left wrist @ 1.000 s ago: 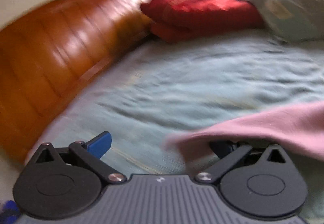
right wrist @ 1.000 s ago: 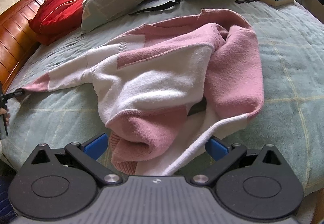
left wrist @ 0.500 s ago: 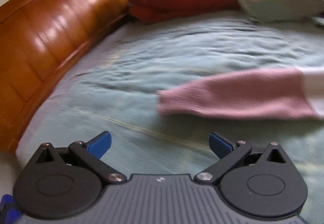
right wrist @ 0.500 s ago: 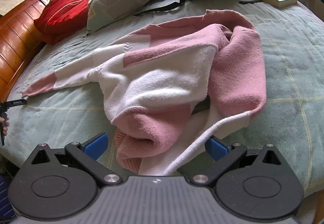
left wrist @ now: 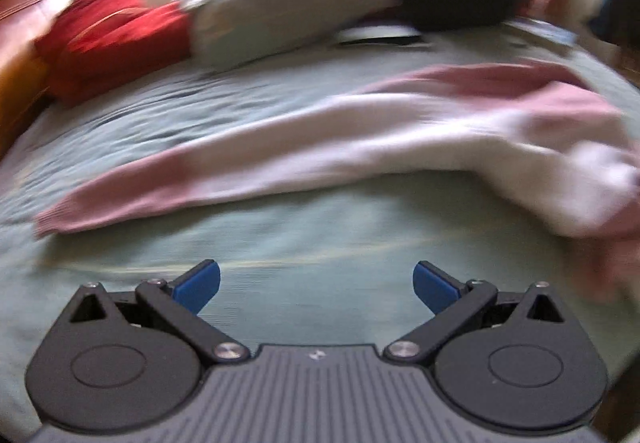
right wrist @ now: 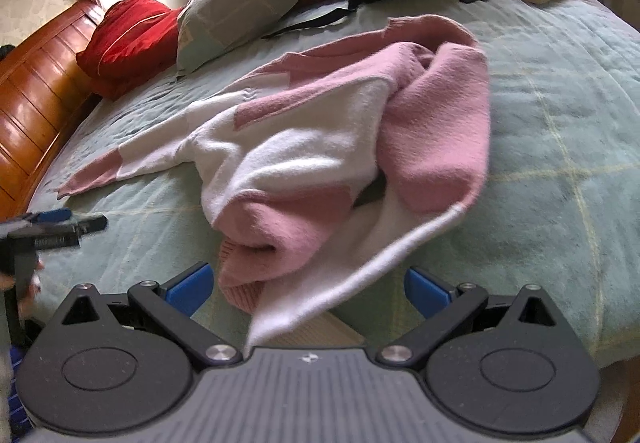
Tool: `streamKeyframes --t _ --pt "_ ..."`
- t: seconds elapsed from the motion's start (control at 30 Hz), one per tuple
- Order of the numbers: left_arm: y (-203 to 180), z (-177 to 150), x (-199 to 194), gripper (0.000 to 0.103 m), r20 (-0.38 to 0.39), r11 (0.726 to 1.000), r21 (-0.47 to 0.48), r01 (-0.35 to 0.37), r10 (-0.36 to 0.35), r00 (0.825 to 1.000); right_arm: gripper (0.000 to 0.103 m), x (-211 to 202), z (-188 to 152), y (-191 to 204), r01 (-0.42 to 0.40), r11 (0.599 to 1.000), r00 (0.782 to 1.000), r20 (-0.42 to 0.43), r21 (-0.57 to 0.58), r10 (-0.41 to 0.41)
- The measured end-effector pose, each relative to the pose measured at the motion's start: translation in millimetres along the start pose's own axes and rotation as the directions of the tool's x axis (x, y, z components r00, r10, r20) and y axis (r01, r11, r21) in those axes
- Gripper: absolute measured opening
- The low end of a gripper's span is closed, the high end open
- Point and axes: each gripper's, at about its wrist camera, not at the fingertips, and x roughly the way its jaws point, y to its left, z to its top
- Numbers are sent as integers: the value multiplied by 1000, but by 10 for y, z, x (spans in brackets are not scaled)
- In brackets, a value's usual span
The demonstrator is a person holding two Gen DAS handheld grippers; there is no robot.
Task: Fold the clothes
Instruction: 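Move the right gripper toward the sweater body near the left gripper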
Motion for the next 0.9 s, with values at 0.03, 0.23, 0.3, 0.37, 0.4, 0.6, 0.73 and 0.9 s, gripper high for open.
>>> streamKeyframes --t 0.03,0.23,0.3,0.37,0.4,0.6,0.73,0.9 --pt "-168 -15 -38 102 8 1000 18 21 -21 1000 103 -12 -14 -51 1 1000 1000 0 8 -1" --pt "-1115 -102 -257 102 43 985 123 120 -126 991 103 -76 -89 -365 6 998 1000 4 62 -6" --pt "-1346 -137 -319 102 57 980 164 111 -122 991 103 -84 -107 -457 15 997 1000 7 76 -15" --pt "-1522 -177 -376 102 84 980 187 73 -89 992 103 -81 -124 -553 26 995 1000 7 94 -26" --pt "-1570 -191 -390 102 92 982 181 62 -80 993 103 -71 -130 -600 32 994 999 5 103 -32" --pt "-1706 -330 -365 102 59 987 111 117 -124 991 103 47 -139 -740 66 990 998 -20 121 -64" --pt "-1774 -417 -350 102 48 991 119 61 -67 997 103 95 -66 -693 79 992 997 -9 103 -78" --pt "-1762 -468 -371 102 54 989 119 83 -90 994 103 168 120 -569 122 991 992 23 57 -123"
